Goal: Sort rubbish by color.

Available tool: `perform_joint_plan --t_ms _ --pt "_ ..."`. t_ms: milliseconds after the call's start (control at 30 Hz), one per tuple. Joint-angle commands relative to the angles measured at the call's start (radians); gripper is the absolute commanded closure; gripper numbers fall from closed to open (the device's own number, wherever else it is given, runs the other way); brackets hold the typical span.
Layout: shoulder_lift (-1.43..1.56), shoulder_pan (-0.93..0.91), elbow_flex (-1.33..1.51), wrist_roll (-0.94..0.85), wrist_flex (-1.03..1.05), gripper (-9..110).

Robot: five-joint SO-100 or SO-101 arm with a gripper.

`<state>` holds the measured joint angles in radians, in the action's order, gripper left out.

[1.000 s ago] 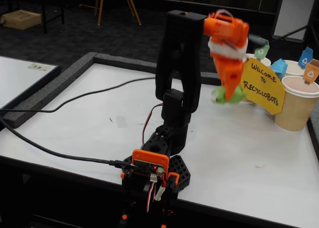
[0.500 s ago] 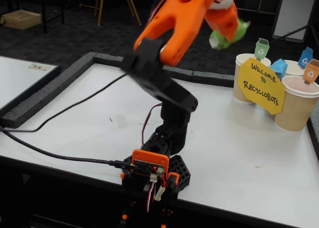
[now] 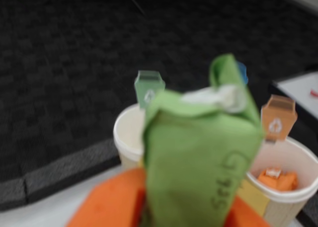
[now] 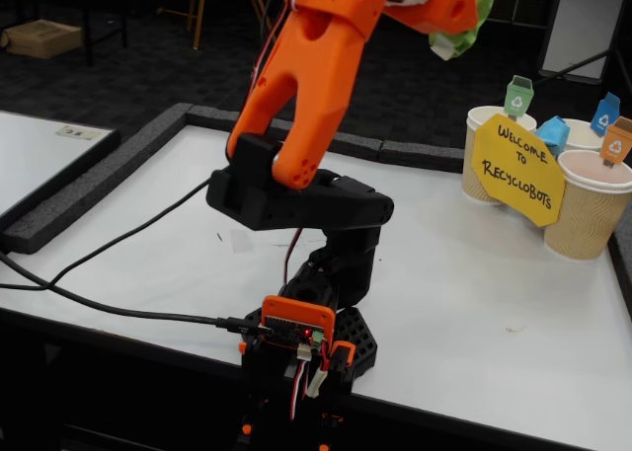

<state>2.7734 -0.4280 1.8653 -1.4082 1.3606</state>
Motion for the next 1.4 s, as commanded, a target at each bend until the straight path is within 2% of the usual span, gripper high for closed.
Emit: perform_joint_plan --t_ms 0,300,500,700,900,1300,1367 --pt "-0.097 -0.015 0.005 -0.071 -0.178 101" --pt "-0.509 -0.014 -0.008 -0.11 -0.689 101" --pt "-0.782 0.0 -0.103 -0.109 -0.884 101" --pt "-0.957 0.023 -0.173 -0.1 -0.957 101" --pt "-1.005 0.038 -0.173 -0.1 -1.062 101" --pt "-1.028 0.057 -0.187 -0.098 -1.104 101" --pt "-1.026 0.057 -0.181 -0.098 -1.104 95"
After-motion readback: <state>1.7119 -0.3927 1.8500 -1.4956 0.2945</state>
